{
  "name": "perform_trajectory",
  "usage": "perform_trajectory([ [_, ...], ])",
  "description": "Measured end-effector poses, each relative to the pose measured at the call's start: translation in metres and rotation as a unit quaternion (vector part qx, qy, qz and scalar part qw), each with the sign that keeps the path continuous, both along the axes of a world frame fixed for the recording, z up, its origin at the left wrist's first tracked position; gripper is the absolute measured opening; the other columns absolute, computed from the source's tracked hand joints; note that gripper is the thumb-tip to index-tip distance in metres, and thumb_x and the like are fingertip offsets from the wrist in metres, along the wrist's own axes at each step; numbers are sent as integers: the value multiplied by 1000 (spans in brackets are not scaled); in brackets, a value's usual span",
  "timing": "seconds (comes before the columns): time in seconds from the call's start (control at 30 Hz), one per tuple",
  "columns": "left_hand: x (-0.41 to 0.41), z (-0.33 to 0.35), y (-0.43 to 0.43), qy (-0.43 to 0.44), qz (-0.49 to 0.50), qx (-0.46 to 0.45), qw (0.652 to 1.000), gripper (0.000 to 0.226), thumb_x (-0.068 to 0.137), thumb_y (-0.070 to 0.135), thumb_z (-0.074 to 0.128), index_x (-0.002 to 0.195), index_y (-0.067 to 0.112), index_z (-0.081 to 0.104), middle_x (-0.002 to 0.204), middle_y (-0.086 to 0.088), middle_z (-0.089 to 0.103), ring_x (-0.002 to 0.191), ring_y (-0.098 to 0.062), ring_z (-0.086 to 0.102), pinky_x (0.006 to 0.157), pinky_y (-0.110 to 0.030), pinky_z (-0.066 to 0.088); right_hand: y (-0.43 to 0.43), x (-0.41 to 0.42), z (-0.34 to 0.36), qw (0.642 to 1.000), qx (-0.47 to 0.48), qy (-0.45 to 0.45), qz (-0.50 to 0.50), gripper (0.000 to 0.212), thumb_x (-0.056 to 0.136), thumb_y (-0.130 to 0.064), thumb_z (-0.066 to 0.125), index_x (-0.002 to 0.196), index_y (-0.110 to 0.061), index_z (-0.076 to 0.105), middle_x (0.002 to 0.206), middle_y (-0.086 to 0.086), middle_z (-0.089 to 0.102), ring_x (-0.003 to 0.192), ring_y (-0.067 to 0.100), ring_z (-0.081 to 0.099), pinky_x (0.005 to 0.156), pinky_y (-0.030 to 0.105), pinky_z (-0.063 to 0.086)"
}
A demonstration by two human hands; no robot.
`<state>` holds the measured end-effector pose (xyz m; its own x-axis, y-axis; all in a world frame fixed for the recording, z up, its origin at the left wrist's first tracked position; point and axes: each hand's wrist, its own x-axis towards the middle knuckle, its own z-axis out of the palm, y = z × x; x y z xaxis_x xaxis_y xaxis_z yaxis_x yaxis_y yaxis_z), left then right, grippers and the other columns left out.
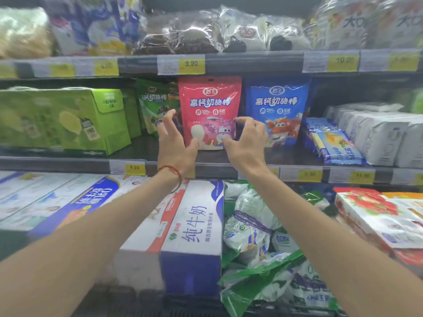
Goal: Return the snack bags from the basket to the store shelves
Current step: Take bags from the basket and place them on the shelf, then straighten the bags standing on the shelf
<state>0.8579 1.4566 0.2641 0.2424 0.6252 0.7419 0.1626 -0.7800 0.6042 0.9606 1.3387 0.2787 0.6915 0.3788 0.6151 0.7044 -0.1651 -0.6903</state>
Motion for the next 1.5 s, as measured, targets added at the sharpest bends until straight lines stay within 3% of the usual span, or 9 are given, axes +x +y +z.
perform_trajectory([
  [0.2, -90, -13, 19, 4, 32, 17, 999, 55, 83, 9, 62, 133, 18, 40, 129, -3, 47, 114, -21, 52, 100, -43, 46, 26, -95, -21, 991, 5, 32, 132, 38, 87, -13, 64, 125, -15, 61, 124, 8, 56, 120, 28, 48, 95, 31, 40],
  [0.4, -192, -51, 41, 23, 101, -15, 994, 49, 83, 7, 60, 129, 15, 47, 127, -1, 50, 103, -11, 50, 91, -41, 49, 61, -188, -62, 965, -28, 62, 252, 33, 87, -8, 63, 119, -16, 66, 119, 5, 62, 117, 25, 56, 104, 38, 44],
  [0.7, -377, -132, 52, 104, 233, -89, 963, 45, 84, 6, 57, 126, 20, 48, 125, 5, 50, 98, -9, 55, 89, -37, 52, 114, -336, -135, 897, -106, 36, 427, 27, 85, -5, 65, 110, -13, 72, 105, -3, 71, 95, 6, 57, 79, 3, 37],
  [0.83, -457, -171, 35, 130, 296, -148, 935, 44, 82, 5, 56, 124, 18, 53, 120, -1, 53, 97, -15, 59, 87, -40, 53, 119, -398, -176, 852, -180, 10, 492, 31, 81, -7, 67, 111, -14, 73, 110, 2, 74, 107, 18, 66, 100, 30, 50],
  [0.93, -508, -203, 14, 144, 326, -206, 911, 44, 81, 3, 57, 123, 15, 54, 118, -4, 55, 95, -19, 59, 89, -40, 52, 118, -438, -209, 816, -228, -9, 531, 31, 81, -8, 67, 110, -13, 73, 110, 3, 75, 107, 19, 67, 98, 33, 50],
  [1.07, -567, -249, -23, 173, 356, -286, 872, 42, 79, 2, 59, 119, 11, 57, 117, -8, 60, 99, -24, 63, 92, -30, 48, 107, -489, -258, 762, -305, 8, 572, 30, 80, -7, 67, 110, -10, 74, 107, 4, 76, 102, 20, 69, 96, 34, 52],
  [1.27, -637, -314, -75, 210, 381, -448, 781, 27, 79, 6, 64, 105, 10, 60, 107, -9, 67, 101, -27, 63, 89, -34, 49, 80, -548, -329, 682, -431, 40, 590, 30, 87, -9, 67, 117, -9, 71, 114, 5, 74, 108, 20, 67, 89, 22, 45],
  [1.37, -664, -345, -107, 234, 408, -519, 714, 17, 79, 19, 68, 92, 14, 58, 102, -6, 68, 92, -26, 64, 81, -30, 50, 66, -565, -361, 612, -541, 45, 575, 45, 89, -17, 69, 132, -7, 58, 123, 11, 67, 114, 28, 64, 96, 37, 52],
  [1.5, -683, -367, -130, 255, 407, -648, 591, 87, 80, 53, 70, 140, 1, 35, 109, -14, 65, 71, -25, 69, 61, -34, 60, 54, -572, -389, 547, -613, 96, 562, 67, 87, -19, 74, 143, -9, 39, 126, 8, 62, 111, 25, 66, 89, 38, 57],
])
